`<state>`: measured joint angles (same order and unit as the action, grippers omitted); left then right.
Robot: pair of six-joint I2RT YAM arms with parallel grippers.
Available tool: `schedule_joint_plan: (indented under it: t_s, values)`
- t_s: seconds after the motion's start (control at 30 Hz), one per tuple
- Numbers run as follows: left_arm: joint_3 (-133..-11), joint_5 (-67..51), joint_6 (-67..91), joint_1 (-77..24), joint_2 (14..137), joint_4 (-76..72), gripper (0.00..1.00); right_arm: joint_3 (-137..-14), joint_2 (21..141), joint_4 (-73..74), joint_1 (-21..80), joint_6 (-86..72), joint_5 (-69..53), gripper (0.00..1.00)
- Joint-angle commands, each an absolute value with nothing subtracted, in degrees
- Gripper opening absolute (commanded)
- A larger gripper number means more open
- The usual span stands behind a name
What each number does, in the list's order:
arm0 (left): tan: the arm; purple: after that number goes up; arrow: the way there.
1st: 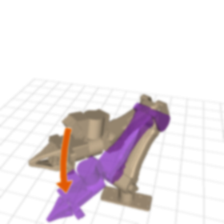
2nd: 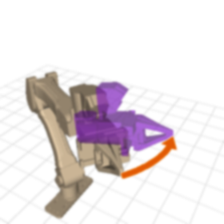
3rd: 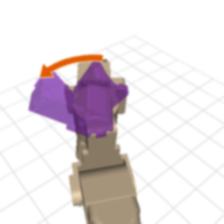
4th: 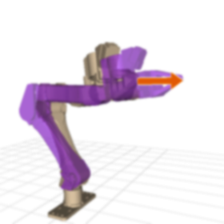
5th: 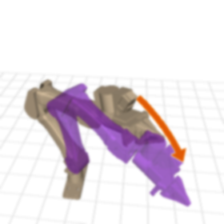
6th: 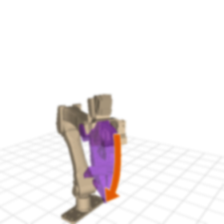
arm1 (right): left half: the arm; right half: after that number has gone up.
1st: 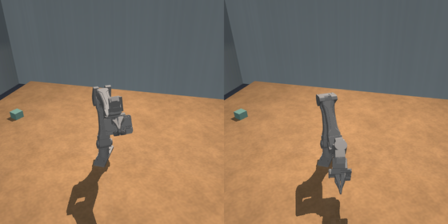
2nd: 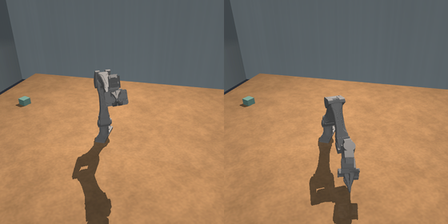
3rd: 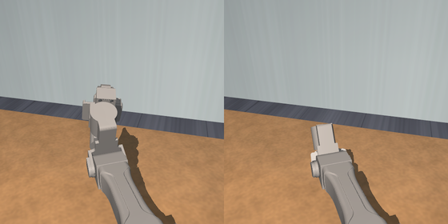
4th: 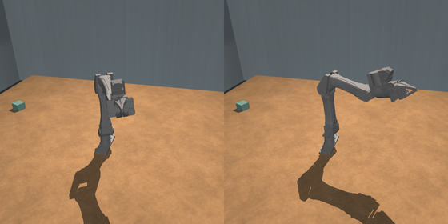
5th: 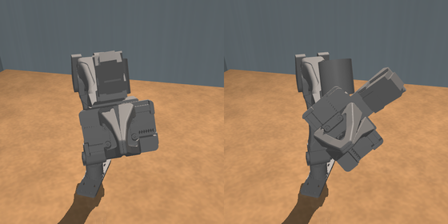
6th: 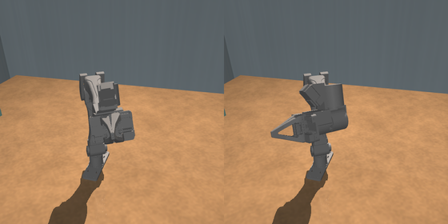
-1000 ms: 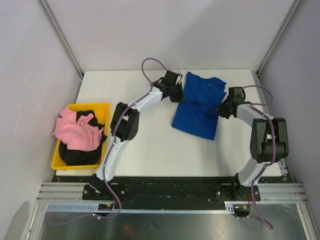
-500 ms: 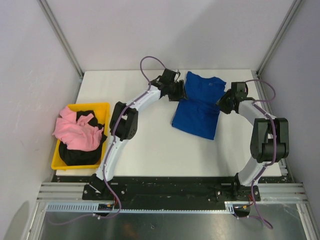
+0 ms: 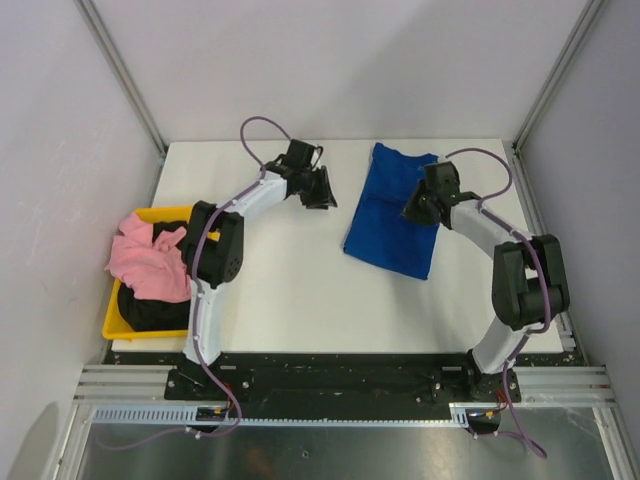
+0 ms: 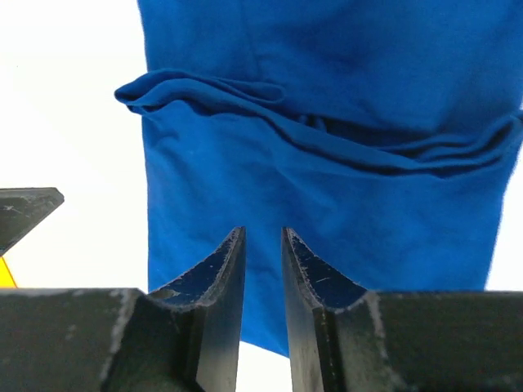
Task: Fold and stack the t-shirts
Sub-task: Fold the folded rectangular tshirt in 1/3 of the way
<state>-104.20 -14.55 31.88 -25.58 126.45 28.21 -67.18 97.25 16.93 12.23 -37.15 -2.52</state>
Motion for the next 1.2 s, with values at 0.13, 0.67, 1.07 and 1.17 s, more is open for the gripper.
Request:
schedule_joint_plan:
  t_s: [0.13,0.67,1.07,1.17]
  values:
    - [-99.64,-25.63,31.18,-23.68,125.95,27.79,0.35,-75.16,105.63,10.75,16.97,-32.29,-6.38,0.28]
    - [-103.50,-32.87,33.53,-27.28,133.06,27.25,0.23,-86.96,116.88,14.83,18.74,-31.40,-5.25,0.24]
    - [-98.45,-32.67,30.76,-27.97,128.96,26.74,0.21,-95.88,123.83,19.96,18.74,-30.46,-3.98,0.23]
    - [-97.12,-32.75,30.19,-28.03,128.09,26.58,0.21,-97.72,125.57,21.09,18.69,-30.66,-3.96,0.23]
